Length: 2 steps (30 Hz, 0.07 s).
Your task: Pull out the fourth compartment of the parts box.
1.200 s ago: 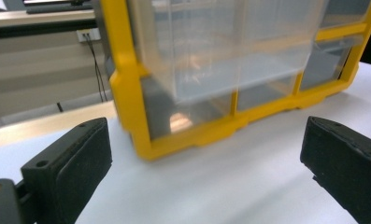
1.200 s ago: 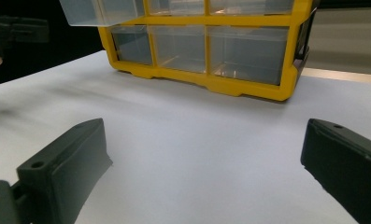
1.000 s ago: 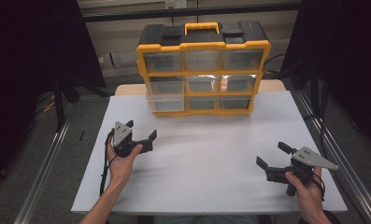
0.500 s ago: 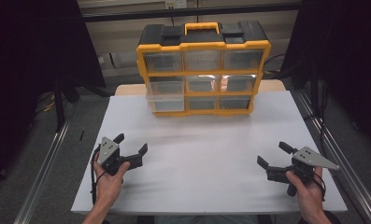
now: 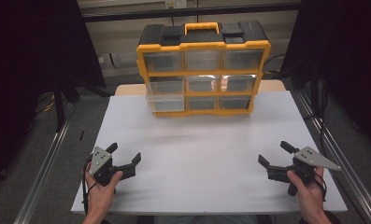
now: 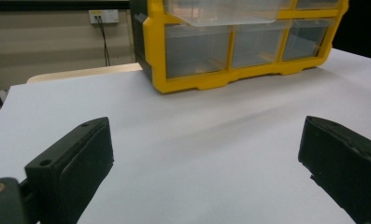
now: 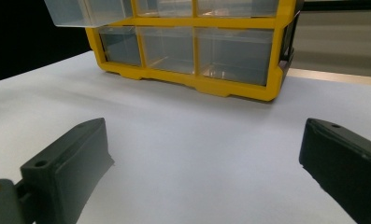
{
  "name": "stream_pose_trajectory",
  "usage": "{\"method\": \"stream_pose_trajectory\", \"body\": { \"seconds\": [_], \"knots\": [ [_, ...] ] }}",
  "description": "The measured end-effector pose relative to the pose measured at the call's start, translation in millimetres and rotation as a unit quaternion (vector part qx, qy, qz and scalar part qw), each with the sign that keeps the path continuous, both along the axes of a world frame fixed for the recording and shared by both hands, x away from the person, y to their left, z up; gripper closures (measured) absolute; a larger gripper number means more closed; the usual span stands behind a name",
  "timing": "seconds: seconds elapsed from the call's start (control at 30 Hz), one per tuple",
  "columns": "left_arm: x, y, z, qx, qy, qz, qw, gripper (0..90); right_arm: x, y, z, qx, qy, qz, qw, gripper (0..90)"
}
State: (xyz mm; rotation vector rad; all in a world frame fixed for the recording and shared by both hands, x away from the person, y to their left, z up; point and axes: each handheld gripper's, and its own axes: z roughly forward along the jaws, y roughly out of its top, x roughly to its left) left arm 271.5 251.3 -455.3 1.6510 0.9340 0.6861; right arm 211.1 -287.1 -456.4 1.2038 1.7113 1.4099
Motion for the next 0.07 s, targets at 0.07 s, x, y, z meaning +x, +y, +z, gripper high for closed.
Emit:
{"method": "stream_pose_trajectory", "body": {
  "seconds": [0.07],
  "knots": [
    [-0.6, -1.3, 1.2, -0.003, 0.0, 0.001, 1.0, 2.8, -0.3, -0.6, 0.1, 0.002, 0.003, -0.001, 1.0, 1.5]
  ]
}}
